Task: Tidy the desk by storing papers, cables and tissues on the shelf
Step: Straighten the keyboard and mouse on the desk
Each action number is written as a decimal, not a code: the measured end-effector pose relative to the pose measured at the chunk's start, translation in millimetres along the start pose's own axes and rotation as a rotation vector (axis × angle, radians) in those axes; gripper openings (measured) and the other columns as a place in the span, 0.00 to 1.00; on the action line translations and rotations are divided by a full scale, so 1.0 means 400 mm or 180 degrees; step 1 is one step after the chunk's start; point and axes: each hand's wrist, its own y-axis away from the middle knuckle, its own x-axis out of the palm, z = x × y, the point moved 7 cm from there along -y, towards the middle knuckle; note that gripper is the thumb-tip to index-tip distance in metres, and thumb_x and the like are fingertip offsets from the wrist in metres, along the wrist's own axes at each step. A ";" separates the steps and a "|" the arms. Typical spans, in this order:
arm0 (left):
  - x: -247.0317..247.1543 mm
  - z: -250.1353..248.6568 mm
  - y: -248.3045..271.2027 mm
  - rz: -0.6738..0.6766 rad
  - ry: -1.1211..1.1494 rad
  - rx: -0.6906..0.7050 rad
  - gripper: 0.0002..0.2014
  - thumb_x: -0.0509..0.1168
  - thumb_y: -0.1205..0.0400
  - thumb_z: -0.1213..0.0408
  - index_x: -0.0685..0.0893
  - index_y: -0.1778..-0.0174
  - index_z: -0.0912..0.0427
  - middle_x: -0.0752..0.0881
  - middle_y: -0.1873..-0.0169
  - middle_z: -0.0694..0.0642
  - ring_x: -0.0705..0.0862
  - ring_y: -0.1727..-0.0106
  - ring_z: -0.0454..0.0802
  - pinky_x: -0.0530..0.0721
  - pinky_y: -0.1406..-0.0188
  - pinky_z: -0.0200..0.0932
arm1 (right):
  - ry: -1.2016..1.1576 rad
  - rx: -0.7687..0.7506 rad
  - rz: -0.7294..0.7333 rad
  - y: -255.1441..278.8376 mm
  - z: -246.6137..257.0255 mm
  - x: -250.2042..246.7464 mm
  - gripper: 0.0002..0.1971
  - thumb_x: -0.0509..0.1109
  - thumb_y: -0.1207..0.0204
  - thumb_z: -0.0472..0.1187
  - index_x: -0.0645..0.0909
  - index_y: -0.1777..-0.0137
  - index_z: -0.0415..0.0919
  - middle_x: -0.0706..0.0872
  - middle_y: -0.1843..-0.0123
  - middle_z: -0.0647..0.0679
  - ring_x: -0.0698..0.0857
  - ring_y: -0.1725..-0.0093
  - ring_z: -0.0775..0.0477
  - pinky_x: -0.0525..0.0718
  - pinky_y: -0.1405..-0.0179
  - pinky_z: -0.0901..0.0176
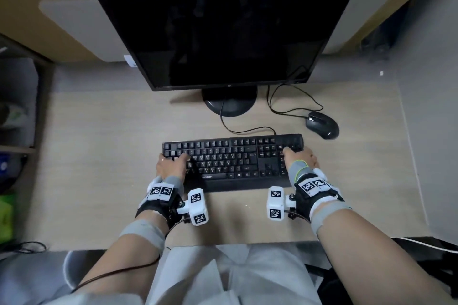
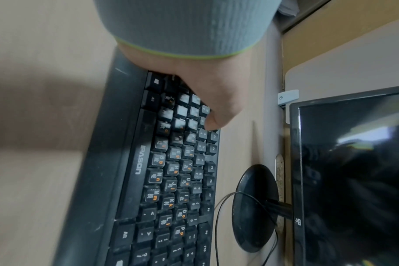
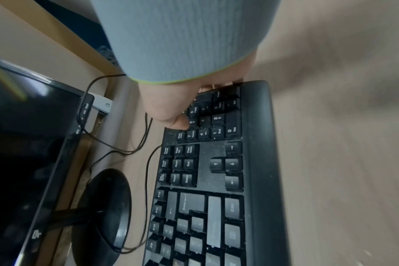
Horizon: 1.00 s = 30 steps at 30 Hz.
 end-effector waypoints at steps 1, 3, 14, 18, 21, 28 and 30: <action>0.018 -0.007 0.004 -0.0001 0.0021 0.0012 0.44 0.71 0.33 0.47 0.69 0.22 0.62 0.77 0.27 0.68 0.75 0.27 0.71 0.72 0.27 0.63 | 0.0052 -0.0070 0.0022 -0.024 0.008 -0.015 0.39 0.68 0.29 0.57 0.63 0.20 0.43 0.65 0.18 0.40 0.62 0.19 0.35 0.60 0.20 0.38; 0.043 -0.014 0.001 0.0017 0.0029 0.0015 0.44 0.70 0.35 0.44 0.70 0.24 0.61 0.78 0.29 0.67 0.76 0.29 0.71 0.73 0.27 0.64 | 0.0149 -0.0181 0.0059 -0.051 0.016 -0.039 0.38 0.68 0.29 0.56 0.64 0.20 0.43 0.66 0.18 0.40 0.63 0.19 0.34 0.61 0.20 0.39; 0.138 -0.202 0.146 -0.0537 -0.0268 0.0639 0.34 0.69 0.27 0.53 0.77 0.25 0.62 0.78 0.28 0.64 0.74 0.25 0.64 0.65 0.23 0.60 | -0.0190 -0.0371 -0.0054 -0.078 0.060 -0.135 0.42 0.77 0.31 0.49 0.61 0.21 0.39 0.64 0.21 0.36 0.61 0.20 0.35 0.62 0.22 0.45; 0.293 -0.324 0.222 -0.0154 -0.0461 0.0940 0.35 0.68 0.31 0.50 0.78 0.26 0.57 0.84 0.34 0.59 0.78 0.30 0.63 0.71 0.26 0.60 | -0.0038 -0.0943 -0.0279 -0.185 0.120 -0.242 0.42 0.80 0.35 0.43 0.64 0.22 0.44 0.65 0.20 0.41 0.62 0.22 0.36 0.62 0.24 0.47; 0.363 -0.343 0.231 0.0072 -0.0814 0.0903 0.35 0.69 0.29 0.50 0.77 0.25 0.57 0.80 0.31 0.58 0.77 0.28 0.62 0.71 0.27 0.53 | 0.0387 -0.1257 -0.0050 -0.248 0.146 -0.237 0.39 0.77 0.35 0.40 0.67 0.23 0.54 0.66 0.21 0.49 0.63 0.22 0.40 0.59 0.23 0.50; 0.427 -0.324 0.241 0.0010 -0.1329 0.0737 0.33 0.69 0.24 0.50 0.75 0.23 0.57 0.73 0.24 0.61 0.66 0.21 0.63 0.60 0.21 0.52 | 0.0330 -0.1101 -0.0322 -0.317 0.077 -0.249 0.27 0.76 0.38 0.46 0.79 0.36 0.57 0.77 0.32 0.47 0.72 0.32 0.38 0.69 0.32 0.48; 0.420 -0.333 0.253 -0.0109 -0.1247 0.0675 0.33 0.68 0.24 0.52 0.75 0.22 0.58 0.72 0.23 0.61 0.65 0.21 0.62 0.61 0.21 0.52 | 0.0189 -0.0907 -0.0467 -0.310 0.041 -0.273 0.27 0.76 0.38 0.54 0.80 0.38 0.50 0.80 0.35 0.46 0.76 0.34 0.36 0.73 0.35 0.47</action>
